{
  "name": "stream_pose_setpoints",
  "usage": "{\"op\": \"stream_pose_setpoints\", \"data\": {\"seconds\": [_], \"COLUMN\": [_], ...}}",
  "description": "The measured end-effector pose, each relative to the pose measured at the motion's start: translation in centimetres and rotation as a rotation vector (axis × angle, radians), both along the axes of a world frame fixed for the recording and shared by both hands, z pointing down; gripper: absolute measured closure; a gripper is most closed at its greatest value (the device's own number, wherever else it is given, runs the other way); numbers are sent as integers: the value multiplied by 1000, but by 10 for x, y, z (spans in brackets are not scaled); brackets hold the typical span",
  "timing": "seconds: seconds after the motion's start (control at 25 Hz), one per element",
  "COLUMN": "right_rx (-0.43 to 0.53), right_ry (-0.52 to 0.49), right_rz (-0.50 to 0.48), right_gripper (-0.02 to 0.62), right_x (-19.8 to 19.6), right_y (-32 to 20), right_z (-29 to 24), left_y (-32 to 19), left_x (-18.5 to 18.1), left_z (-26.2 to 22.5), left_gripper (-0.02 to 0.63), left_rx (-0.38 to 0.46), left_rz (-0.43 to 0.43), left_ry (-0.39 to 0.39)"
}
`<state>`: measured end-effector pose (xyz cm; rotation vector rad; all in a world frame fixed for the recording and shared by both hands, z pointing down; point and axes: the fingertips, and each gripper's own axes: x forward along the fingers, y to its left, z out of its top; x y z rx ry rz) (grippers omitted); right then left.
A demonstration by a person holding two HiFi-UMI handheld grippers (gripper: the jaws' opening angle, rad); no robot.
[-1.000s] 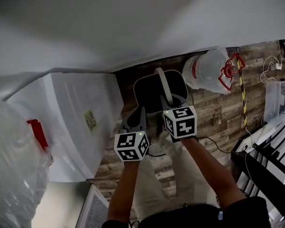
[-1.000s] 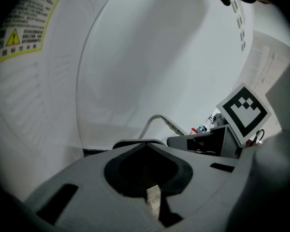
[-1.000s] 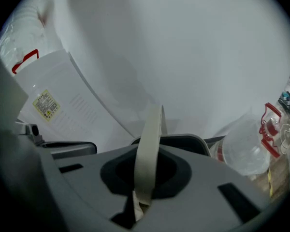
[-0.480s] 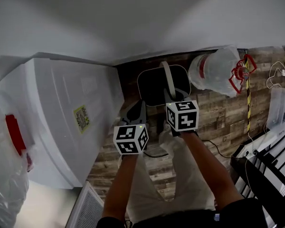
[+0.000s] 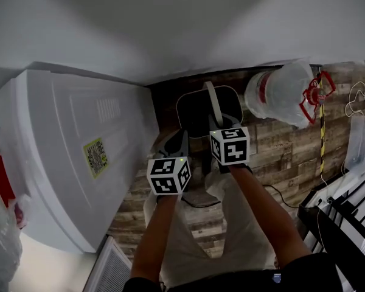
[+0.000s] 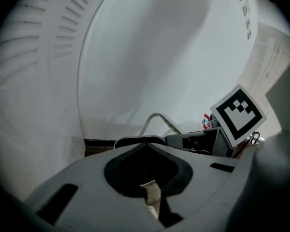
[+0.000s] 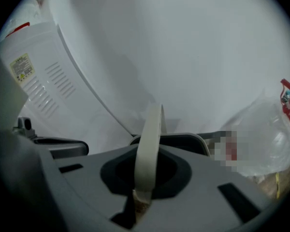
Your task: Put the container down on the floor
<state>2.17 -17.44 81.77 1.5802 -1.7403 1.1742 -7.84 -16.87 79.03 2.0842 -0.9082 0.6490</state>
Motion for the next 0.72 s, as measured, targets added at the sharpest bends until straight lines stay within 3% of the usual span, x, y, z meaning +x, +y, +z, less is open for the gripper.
{"op": "stream_pose_setpoints", "data": {"seconds": [0.72], "right_rx": [36], "right_ry": [15], "right_rz": [19], "right_gripper": [565], "right_x": [-1], "right_y": [-26], "right_z": [54], "left_y": [-20], "left_x": [-4], "left_z": [42], "left_gripper": [592], "left_rx": [30], "left_rz": [25], "left_ry": [-1]}}
